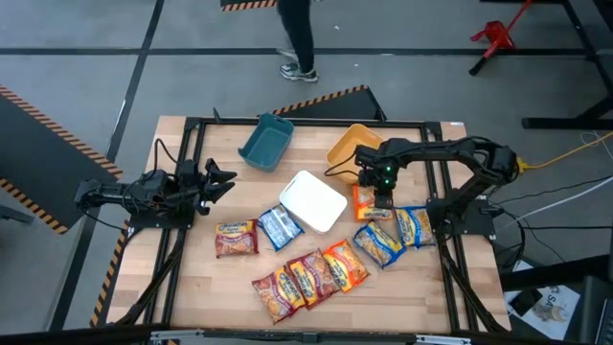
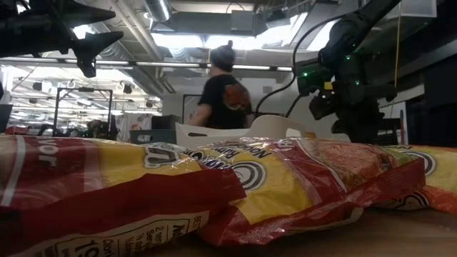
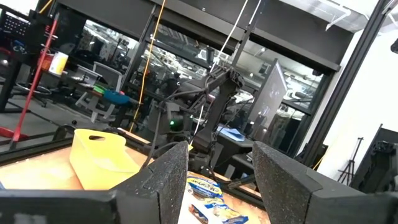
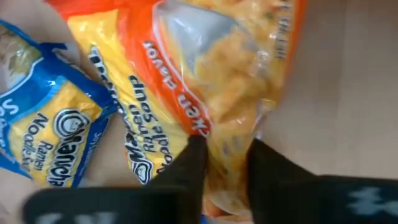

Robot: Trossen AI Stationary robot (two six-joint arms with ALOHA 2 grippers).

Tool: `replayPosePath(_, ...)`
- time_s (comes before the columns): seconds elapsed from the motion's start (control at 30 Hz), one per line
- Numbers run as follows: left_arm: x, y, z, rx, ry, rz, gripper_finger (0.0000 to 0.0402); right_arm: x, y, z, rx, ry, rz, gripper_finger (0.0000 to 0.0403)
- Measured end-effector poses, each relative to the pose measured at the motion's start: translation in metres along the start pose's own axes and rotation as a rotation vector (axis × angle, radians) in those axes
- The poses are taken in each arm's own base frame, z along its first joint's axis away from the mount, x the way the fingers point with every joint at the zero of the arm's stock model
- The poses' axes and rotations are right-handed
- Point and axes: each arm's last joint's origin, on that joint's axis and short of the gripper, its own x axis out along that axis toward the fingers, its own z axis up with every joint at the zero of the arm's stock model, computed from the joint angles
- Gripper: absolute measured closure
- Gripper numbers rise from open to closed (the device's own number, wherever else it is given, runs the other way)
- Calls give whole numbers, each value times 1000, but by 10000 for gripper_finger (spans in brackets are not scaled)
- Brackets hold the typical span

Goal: Sort Maruchan noodles
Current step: Put the top orange noodle pack into the yellow bin

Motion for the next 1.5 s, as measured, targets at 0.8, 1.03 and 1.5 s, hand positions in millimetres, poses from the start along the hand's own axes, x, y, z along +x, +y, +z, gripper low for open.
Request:
replayPosePath(0.8,0,0,0,0,0,0,227,-119,23,24,-196,16,-56,402)
replayPosePath(1.03,0,0,0,0,0,0,227,-162,8,38,-397,-117,-375,402)
replayPosePath(1.5,0,0,0,5,1,0,227,-144,-71,55,-571,-37,-475,403)
